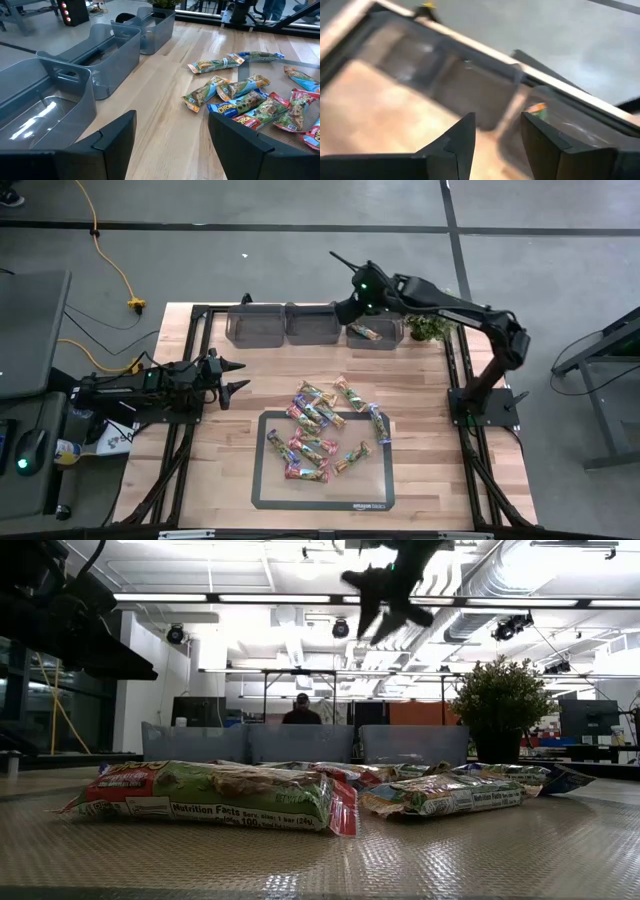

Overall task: Pick and place Granola Bars by type
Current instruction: Put the yellow granola bar into the right black bin

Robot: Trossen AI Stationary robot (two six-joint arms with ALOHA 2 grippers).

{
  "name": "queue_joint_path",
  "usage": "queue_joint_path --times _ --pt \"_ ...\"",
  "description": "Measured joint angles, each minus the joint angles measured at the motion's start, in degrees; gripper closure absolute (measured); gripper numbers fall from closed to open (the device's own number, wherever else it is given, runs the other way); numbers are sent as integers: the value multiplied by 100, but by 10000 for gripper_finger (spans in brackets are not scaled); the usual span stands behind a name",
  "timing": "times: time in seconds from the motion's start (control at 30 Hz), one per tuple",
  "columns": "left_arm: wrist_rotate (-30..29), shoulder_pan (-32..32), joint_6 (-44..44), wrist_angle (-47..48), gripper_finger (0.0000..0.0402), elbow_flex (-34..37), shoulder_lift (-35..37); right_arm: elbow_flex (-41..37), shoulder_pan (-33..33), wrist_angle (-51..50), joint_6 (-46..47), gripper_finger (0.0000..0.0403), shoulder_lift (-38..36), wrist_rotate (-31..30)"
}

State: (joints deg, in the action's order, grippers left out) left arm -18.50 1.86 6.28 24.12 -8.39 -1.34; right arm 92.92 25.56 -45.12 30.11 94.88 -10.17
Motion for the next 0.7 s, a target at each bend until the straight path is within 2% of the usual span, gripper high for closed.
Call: queue_joint_path --times 0.23,0.4,0.6,0.7 --pt "0 1 -1 -2 159 0 0 0 -976 -2 -122 262 -423 330" --pt "0 1 0 -2 159 0 0 0 -1795 -15 -619 262 -423 508" --pt "0 1 0 -2 159 0 -2 0 -2721 -53 -1269 262 -382 401" --pt "0 -1 0 -2 159 -1 -2 0 -3112 -55 -1370 263 -382 108"
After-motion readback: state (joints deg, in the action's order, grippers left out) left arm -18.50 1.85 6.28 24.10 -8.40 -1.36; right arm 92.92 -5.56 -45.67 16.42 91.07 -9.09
